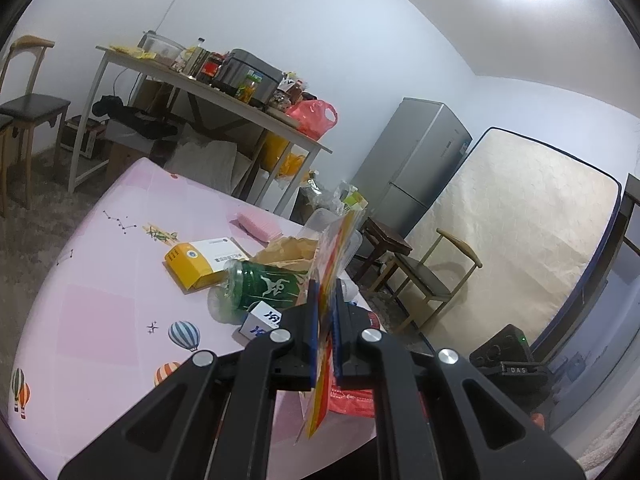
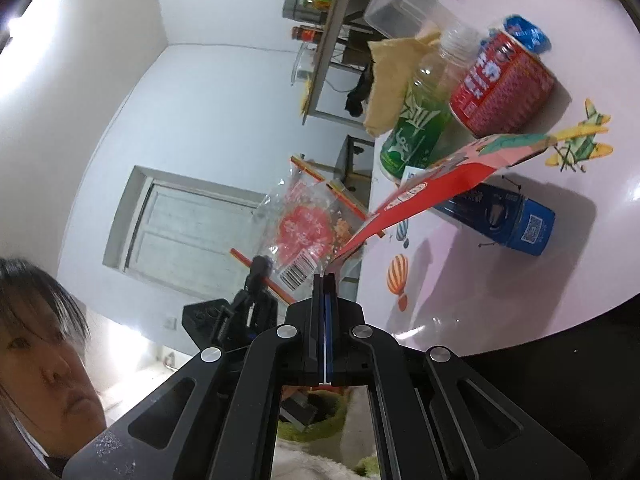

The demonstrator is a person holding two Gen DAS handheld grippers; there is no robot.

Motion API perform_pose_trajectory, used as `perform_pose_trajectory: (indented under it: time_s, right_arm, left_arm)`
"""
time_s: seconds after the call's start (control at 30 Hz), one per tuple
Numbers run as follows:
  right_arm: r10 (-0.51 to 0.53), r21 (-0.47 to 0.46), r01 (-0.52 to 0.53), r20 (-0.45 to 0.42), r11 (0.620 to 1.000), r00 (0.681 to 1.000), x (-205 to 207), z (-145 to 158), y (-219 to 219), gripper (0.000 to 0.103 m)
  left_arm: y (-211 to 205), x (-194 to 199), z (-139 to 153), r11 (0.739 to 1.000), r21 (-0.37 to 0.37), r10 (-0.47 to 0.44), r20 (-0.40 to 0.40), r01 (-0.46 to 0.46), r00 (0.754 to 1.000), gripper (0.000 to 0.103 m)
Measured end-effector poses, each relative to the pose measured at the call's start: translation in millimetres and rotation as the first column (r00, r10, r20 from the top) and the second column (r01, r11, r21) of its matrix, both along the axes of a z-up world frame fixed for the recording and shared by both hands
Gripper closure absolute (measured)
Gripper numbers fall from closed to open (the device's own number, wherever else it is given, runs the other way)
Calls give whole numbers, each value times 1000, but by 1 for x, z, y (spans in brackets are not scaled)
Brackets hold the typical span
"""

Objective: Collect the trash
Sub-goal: 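Carry the red snack bag with the right gripper over the blue wastebasket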

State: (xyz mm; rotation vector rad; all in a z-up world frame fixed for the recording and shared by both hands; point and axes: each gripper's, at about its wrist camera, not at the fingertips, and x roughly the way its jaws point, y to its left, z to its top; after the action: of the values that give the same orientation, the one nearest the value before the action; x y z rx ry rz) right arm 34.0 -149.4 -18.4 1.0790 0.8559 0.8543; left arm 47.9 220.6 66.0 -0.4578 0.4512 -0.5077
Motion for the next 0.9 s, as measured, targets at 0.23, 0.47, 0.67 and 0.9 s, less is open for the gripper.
perform_pose_trajectory:
  time_s: [0.23,0.47,0.67,0.9]
  right_arm:
    - [-24,-44,29,110,999,994,-10,22,-9,103]
    - [-111,-70,125,175,990,978,-28,34,-44,103]
    - [-251,-80,273,213,959,944,-51,37,-96,103]
    - [-420,-90,448,223,890,880,-77,30,-156,103]
  left_arm:
    - [-22,-7,17,999,28,-34,34,33,999,98]
    - [-70,0,34,991,70,-120,60,116,991,98]
    - [-131,16,44,966,112,-241,62,233,969,98]
    - [-214,42,41,915,134,-387,21,380,922,98]
